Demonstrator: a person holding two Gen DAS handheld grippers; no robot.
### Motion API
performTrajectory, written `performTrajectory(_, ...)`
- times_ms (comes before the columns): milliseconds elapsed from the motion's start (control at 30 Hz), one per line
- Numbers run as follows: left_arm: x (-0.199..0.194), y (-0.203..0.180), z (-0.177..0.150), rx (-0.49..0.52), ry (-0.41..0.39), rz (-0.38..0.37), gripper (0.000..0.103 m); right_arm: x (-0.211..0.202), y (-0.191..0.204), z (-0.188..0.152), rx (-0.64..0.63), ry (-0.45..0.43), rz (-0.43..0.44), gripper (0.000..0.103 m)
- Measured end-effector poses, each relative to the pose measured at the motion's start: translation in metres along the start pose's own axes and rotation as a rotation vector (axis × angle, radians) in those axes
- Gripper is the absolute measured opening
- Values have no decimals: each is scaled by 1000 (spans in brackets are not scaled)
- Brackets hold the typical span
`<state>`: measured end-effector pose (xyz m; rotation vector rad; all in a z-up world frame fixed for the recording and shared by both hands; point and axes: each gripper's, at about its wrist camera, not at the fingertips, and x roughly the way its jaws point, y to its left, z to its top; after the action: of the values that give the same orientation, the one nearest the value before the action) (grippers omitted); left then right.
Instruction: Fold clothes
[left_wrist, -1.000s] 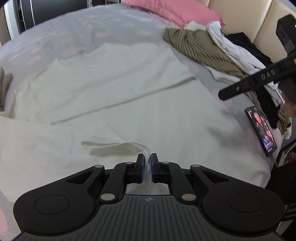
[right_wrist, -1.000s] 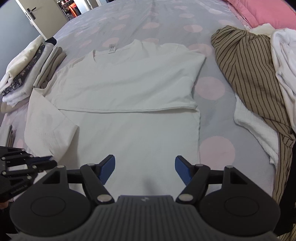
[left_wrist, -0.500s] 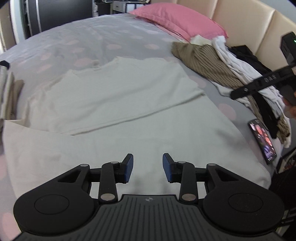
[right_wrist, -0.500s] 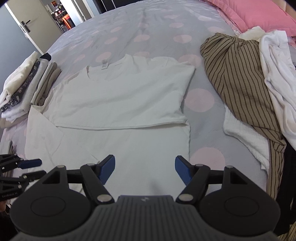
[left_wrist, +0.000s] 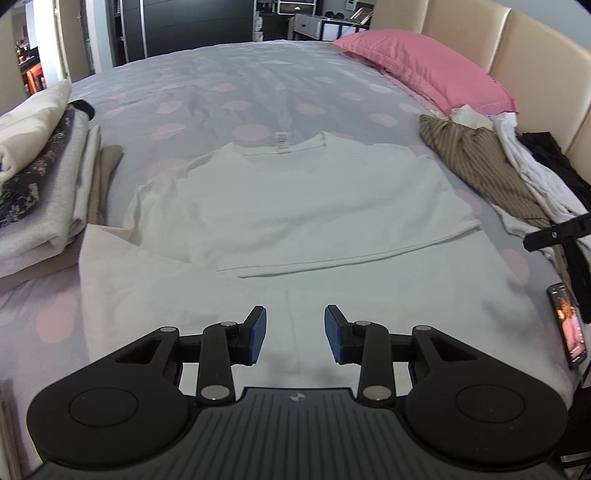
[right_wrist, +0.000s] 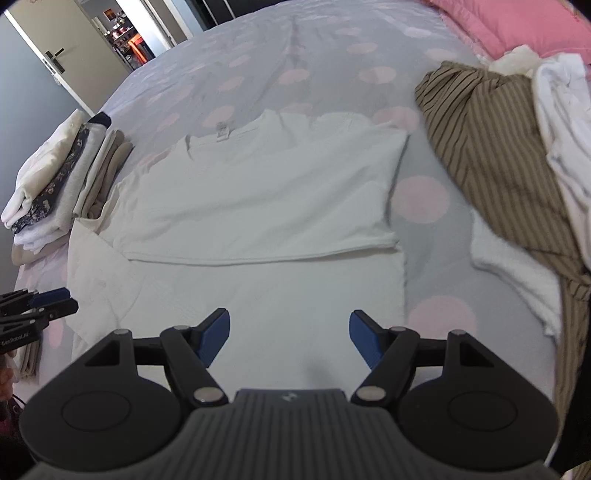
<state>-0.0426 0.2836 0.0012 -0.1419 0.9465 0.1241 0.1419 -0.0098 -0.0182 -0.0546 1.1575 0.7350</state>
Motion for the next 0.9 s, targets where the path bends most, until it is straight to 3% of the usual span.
performTrajectory(167, 2, 18, -2, -35, 15, 39, 33, 28, 29, -4, -6, 56, 62, 71)
performTrajectory(300, -6, 33, 1, -57, 3, 69, 33, 55, 50, -7, -3, 100, 95, 55)
performTrajectory(500, -18, 68, 6, -179, -38, 95, 33, 100, 62, -7, 44, 156, 94, 48)
performTrajectory(733, -21, 93, 10, -222, -59, 119, 33, 131, 73, -8, 31, 190, 44, 42)
performTrajectory(800, -19, 97, 9, -218, -52, 132, 33, 135, 77, -9, 24, 195, 34, 11)
performTrajectory(833, -19, 99, 9, -217, -50, 138, 33, 134, 80, -9, 21, 192, 36, 6)
performTrajectory(900, -19, 103, 8, -215, -51, 155, 33, 128, 87, -9, 12, 177, 42, 5)
